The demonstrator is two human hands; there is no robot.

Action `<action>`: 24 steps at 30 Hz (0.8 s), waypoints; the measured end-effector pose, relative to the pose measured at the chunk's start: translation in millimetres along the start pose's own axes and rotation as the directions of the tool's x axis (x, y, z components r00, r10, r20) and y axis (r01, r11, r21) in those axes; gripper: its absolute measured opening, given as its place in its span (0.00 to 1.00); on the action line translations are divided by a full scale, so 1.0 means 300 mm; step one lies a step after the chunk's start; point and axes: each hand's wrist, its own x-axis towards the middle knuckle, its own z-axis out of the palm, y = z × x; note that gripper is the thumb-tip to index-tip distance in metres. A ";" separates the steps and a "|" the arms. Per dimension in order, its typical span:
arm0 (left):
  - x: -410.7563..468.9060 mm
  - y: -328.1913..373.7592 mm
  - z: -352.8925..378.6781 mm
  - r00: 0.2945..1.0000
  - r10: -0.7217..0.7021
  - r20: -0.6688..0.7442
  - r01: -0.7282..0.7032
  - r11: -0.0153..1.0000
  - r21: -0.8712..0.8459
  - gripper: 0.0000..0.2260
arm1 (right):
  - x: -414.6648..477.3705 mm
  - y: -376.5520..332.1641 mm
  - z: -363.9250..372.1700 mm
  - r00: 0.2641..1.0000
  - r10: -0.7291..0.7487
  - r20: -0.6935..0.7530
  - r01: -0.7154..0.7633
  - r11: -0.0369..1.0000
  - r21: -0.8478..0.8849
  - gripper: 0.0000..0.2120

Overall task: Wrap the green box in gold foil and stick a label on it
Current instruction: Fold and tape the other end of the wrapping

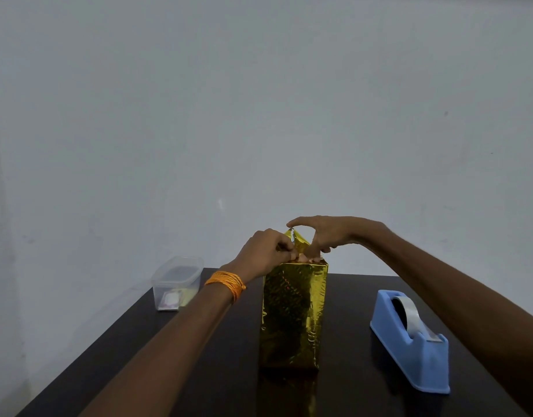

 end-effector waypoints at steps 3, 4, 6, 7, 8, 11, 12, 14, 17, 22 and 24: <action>-0.003 0.001 0.002 1.000 -0.005 0.001 0.005 1.000 -0.015 0.06 | -0.026 0.048 -0.003 0.994 0.032 -0.109 -0.047 0.989 -0.137 0.45; -0.003 -0.001 0.003 1.000 -0.009 -0.001 0.009 1.000 -0.019 0.06 | -0.037 0.066 0.007 0.989 0.037 -0.140 -0.057 0.988 -0.142 0.44; -0.002 -0.004 0.004 1.000 -0.017 -0.001 0.017 1.000 -0.018 0.06 | -0.059 0.102 0.047 0.975 0.050 -0.217 -0.070 0.994 -0.084 0.40; -0.001 -0.007 0.004 1.000 -0.017 0.001 0.017 1.000 -0.016 0.06 | -0.067 0.118 0.073 0.955 0.055 -0.291 -0.074 0.996 -0.054 0.37; -0.001 -0.007 0.005 1.000 -0.017 0.004 0.017 1.000 -0.021 0.06 | -0.073 0.134 0.098 0.923 0.062 -0.381 -0.073 0.997 -0.014 0.33; 0.000 -0.002 0.003 1.000 -0.016 0.010 0.017 1.000 -0.025 0.05 | -0.084 0.141 0.163 0.867 0.199 -0.458 0.016 0.906 0.424 0.25; -0.001 -0.003 0.003 1.000 -0.016 0.007 0.016 1.000 -0.018 0.06 | -0.081 0.128 0.185 0.900 0.226 -0.372 0.035 0.814 0.579 0.25; -0.004 0.000 0.000 1.000 -0.016 -0.009 0.016 1.000 0.000 0.06 | -0.069 0.094 0.224 0.940 0.219 -0.262 0.027 0.716 0.697 0.26; -0.005 0.001 -0.003 1.000 -0.019 -0.018 0.019 1.000 -0.004 0.07 | -0.051 0.080 0.270 0.933 0.270 -0.238 0.039 0.581 0.813 0.24; -0.005 0.011 -0.001 1.000 -0.025 -0.002 0.025 1.000 -0.004 0.07 | -0.060 0.103 0.311 0.908 0.366 -0.204 0.065 0.359 0.931 0.20; -0.007 0.009 -0.005 1.000 -0.024 0.000 0.024 1.000 -0.003 0.07 | -0.062 0.106 0.327 0.907 0.364 -0.213 0.072 0.365 0.928 0.17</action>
